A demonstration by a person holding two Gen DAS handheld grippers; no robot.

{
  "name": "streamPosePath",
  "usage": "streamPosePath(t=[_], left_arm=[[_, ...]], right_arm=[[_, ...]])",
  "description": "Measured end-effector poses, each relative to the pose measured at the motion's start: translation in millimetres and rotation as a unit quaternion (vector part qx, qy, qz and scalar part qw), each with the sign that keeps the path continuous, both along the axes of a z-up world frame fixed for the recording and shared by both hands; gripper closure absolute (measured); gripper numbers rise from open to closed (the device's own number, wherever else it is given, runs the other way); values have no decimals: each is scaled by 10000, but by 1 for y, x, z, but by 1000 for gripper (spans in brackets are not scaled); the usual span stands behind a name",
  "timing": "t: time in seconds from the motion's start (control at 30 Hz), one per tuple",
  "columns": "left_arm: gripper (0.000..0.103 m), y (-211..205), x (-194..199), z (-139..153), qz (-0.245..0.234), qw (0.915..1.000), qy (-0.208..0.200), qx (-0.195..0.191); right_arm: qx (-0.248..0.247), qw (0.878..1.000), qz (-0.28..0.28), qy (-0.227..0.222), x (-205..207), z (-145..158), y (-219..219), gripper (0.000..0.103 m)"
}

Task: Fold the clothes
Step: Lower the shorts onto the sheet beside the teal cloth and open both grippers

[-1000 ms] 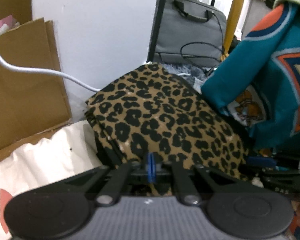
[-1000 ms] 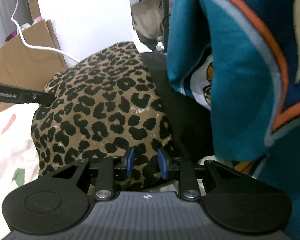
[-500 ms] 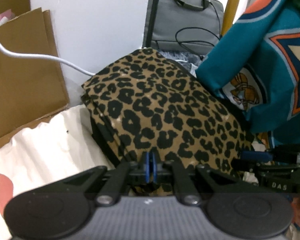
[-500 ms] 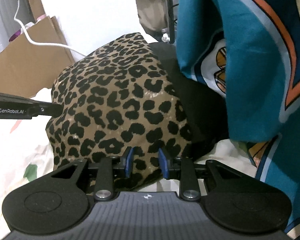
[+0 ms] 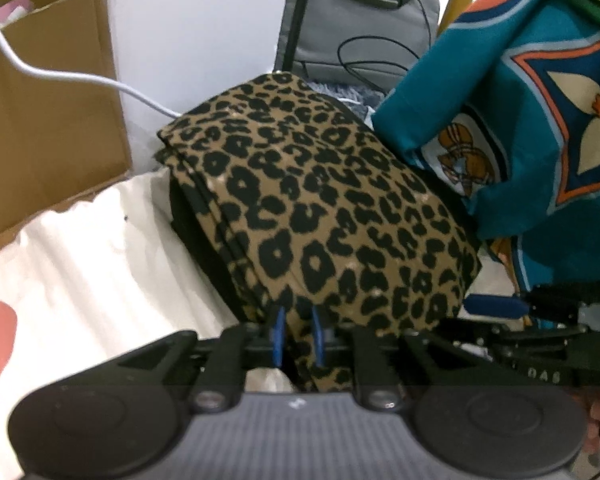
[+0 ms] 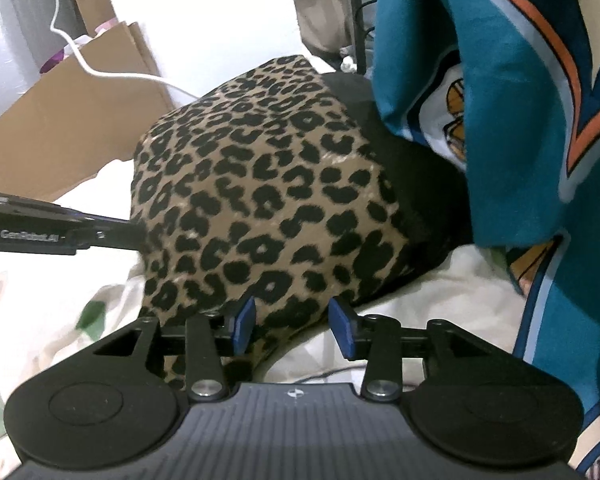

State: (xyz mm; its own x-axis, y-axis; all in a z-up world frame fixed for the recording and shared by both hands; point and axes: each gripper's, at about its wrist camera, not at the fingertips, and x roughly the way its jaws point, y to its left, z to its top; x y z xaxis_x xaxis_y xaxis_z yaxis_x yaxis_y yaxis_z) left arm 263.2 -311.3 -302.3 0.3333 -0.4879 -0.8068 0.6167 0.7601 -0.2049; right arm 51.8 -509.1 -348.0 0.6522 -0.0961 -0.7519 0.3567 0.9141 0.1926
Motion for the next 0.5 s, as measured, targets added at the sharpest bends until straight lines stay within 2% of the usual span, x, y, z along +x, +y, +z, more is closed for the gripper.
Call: streamPosePath(t=[0.13,0.2,0.27,0.3,0.33,0.37,0.4,0.43,0.5], left_arm=[[87,7,-6,0,189,9994,293,-62],[81,11,-9,0,283,9986,439,-92],[63,16,-14,5,426,9977,522,-36],[58,19,-16,10,470,9975,532,-15],[49,22,-18,14,514,9972,543,5],[39,26,-19,20,551,9970,550,14],[34,29,-21,25,600,9968,536,16],[25,33,-22,31,653,9965,519,7],[14,43,-26,41,730,9959,533,-85]], right_arm=[[-1,9998,161,143,-1,0,10,55],[22,9996,182,191,-1,3,13,54],[142,9997,91,173,-2,9,13,42],[209,9996,23,164,-2,12,13,29],[271,9995,-59,153,-2,14,13,18],[328,9993,-121,141,-2,16,14,13],[373,9991,-155,140,-2,19,15,6],[416,9988,-180,157,-1,21,16,2],[517,9982,-222,203,1,26,18,0]])
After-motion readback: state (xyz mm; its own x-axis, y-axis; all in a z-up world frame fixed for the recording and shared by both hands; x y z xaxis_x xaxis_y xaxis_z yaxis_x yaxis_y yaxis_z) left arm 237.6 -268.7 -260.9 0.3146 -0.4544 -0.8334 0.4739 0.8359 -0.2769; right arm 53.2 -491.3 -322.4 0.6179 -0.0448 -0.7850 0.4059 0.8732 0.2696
